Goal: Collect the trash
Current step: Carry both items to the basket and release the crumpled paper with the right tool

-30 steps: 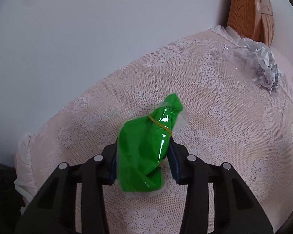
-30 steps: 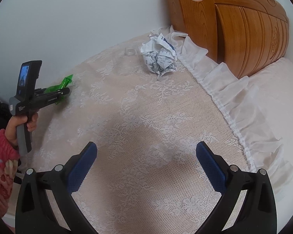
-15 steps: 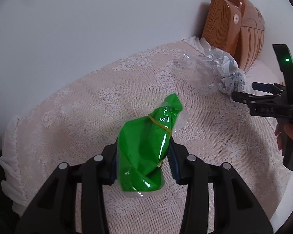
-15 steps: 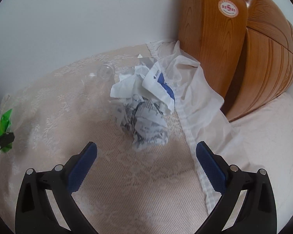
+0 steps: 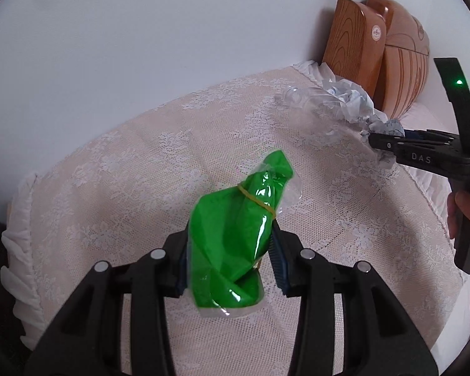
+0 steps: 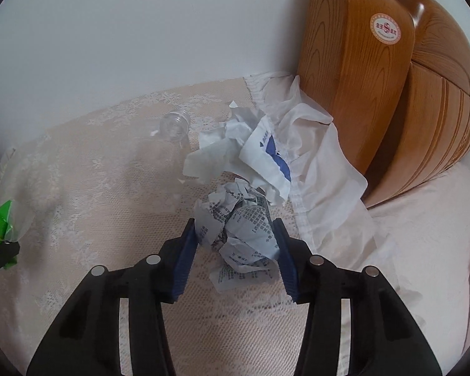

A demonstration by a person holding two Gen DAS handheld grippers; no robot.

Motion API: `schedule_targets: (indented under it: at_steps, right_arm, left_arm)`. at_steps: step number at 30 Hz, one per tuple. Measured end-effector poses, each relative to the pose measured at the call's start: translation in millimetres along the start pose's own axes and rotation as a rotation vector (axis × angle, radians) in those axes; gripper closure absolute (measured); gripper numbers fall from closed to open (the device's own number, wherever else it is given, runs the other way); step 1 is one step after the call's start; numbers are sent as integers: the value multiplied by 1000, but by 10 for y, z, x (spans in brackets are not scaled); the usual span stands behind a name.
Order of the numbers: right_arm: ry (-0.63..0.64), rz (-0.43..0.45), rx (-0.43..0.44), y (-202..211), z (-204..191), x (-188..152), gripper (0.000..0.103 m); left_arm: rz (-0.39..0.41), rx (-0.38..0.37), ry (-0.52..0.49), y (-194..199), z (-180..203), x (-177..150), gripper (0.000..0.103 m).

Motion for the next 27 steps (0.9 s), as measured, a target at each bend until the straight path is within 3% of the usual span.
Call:
schedule_targets:
  at_steps: [9, 13, 21, 27]
  right_arm:
    - [-62, 36, 129, 1000, 204, -827, 54]
    - [-106, 22, 166, 1472, 378, -1441, 54]
    - [-186, -26, 168, 1901, 761, -2421, 53]
    - [-278, -69, 164, 2007, 994, -2950, 53]
  left_arm:
    - [-16, -51, -11, 386, 624, -468, 62]
    - [-40, -91, -36, 562, 998, -775, 63]
    - [-96, -175, -84, 712, 1845, -1374, 62]
    - [-143, -218, -175, 669, 2483, -1625, 62]
Point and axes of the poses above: each gripper's, at about its wrist camera, not at the fingertips, and y roughly against the way its jaws point, z to its right, x to its top, the point moved 8 cm from there along -y, roughly the way its jaws point, and after that the axes turned 15 degrees about -x, right-handed, at the moved point
